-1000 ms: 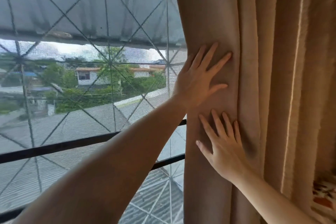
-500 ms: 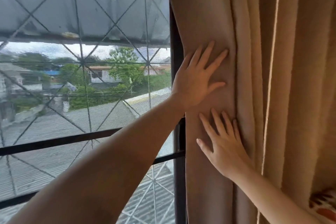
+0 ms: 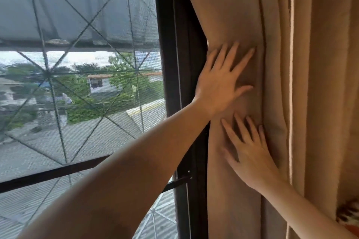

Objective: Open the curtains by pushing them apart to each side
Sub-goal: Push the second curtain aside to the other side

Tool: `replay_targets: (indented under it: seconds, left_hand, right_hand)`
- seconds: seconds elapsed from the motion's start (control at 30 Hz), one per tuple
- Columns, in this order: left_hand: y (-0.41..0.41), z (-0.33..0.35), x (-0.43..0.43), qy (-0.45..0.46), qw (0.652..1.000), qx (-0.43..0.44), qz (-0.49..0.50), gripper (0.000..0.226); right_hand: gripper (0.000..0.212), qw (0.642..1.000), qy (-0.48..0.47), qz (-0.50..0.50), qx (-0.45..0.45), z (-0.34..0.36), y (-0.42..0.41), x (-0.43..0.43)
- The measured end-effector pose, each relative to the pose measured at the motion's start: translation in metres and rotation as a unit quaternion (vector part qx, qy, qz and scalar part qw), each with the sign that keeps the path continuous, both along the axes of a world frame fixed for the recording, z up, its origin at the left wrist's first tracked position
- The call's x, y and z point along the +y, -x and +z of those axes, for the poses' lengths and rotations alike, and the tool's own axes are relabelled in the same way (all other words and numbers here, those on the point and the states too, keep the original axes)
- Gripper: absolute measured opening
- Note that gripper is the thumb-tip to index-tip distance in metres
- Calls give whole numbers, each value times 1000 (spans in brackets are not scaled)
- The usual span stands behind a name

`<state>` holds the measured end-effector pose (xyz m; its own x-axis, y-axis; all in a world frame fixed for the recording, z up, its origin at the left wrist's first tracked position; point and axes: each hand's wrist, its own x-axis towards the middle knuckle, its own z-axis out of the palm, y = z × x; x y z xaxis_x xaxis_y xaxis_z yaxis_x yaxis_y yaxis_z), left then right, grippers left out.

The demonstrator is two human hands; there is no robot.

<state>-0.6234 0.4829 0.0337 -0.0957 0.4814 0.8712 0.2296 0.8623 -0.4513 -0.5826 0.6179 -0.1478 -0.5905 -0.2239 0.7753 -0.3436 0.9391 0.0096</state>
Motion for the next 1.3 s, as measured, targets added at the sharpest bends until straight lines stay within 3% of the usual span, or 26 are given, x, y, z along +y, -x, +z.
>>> replay_targets:
  seconds: [0.67, 1.3]
  left_hand:
    - [64, 14, 72, -46, 999, 14, -1, 91]
    - [17, 3, 29, -3, 999, -26, -23, 91]
  right_hand:
    - [74, 999, -16, 34, 20, 11, 78, 78]
    - [71, 1000, -11, -9, -7, -5, 23, 39]
